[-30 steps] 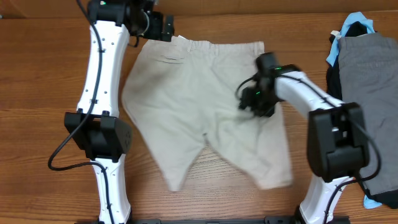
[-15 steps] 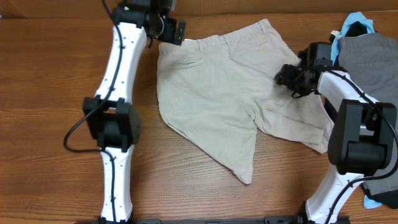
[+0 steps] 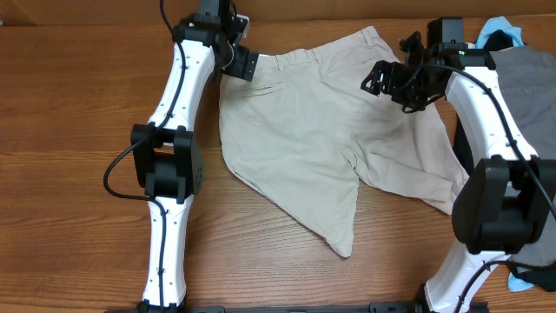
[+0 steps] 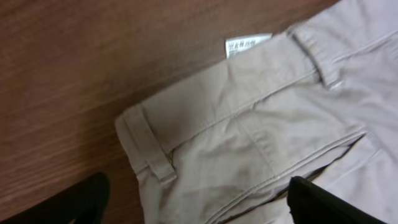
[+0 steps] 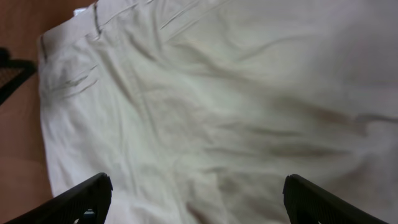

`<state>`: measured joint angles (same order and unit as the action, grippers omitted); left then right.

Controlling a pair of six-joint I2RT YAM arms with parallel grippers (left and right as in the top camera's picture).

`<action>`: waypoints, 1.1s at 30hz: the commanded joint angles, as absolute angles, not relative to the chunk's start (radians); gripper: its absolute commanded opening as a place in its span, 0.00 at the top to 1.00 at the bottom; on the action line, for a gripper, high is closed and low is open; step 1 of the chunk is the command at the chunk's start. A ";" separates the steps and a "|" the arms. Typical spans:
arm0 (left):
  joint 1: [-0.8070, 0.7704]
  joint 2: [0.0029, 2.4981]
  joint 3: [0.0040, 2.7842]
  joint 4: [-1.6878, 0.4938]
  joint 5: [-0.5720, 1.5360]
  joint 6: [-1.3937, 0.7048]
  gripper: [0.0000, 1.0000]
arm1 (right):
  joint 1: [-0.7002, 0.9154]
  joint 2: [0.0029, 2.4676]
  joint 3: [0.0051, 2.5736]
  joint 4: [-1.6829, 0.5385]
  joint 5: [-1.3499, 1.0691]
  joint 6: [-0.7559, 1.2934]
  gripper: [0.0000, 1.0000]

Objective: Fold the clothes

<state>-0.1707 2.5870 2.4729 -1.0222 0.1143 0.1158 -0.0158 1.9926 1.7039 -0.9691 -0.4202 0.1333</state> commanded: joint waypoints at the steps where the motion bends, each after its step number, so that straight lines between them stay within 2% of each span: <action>1: -0.169 2.630 2.475 -1.047 0.094 0.134 0.09 | 0.007 1.952 1.732 -0.995 -0.430 0.122 0.09; 14: -0.167 2.662 2.474 -1.139 -0.019 0.089 0.15 | 0.060 1.953 1.729 -1.046 -0.402 0.123 0.10; 17: -0.164 2.672 2.473 -1.156 -0.018 0.079 0.21 | 0.068 1.953 1.729 -1.056 -0.402 0.127 0.12; 20: -0.164 2.687 2.472 -1.171 -0.014 0.062 0.38 | 0.073 1.953 1.729 -1.071 -0.401 0.130 0.14; 22: -0.164 2.693 2.471 -1.183 -0.002 0.060 0.56 | 0.073 1.953 1.727 -1.082 -0.401 0.130 0.14; 25: -0.165 2.695 2.471 -1.199 0.006 0.052 0.90 | 0.073 1.953 1.727 -1.105 -0.401 0.130 0.15; 26: -0.165 2.695 2.471 -1.202 0.007 0.052 0.96 | 0.073 1.953 1.727 -1.115 -0.402 0.130 0.15; 28: -0.165 2.692 2.471 -1.205 0.022 0.052 0.96 | 0.073 1.953 1.727 -1.135 -0.402 0.130 0.16; 30: -0.165 2.680 2.471 -1.216 0.048 0.052 0.96 | 0.073 1.953 1.727 -1.155 -0.402 0.130 0.24; 33: -0.165 2.635 2.479 -1.239 0.101 0.052 0.96 | 0.096 1.946 1.727 -1.171 -0.406 0.130 0.25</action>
<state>-0.1684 2.6556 2.4767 -1.2045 0.0380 0.0582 0.0727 1.9778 1.7092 -1.1698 -0.4034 0.1310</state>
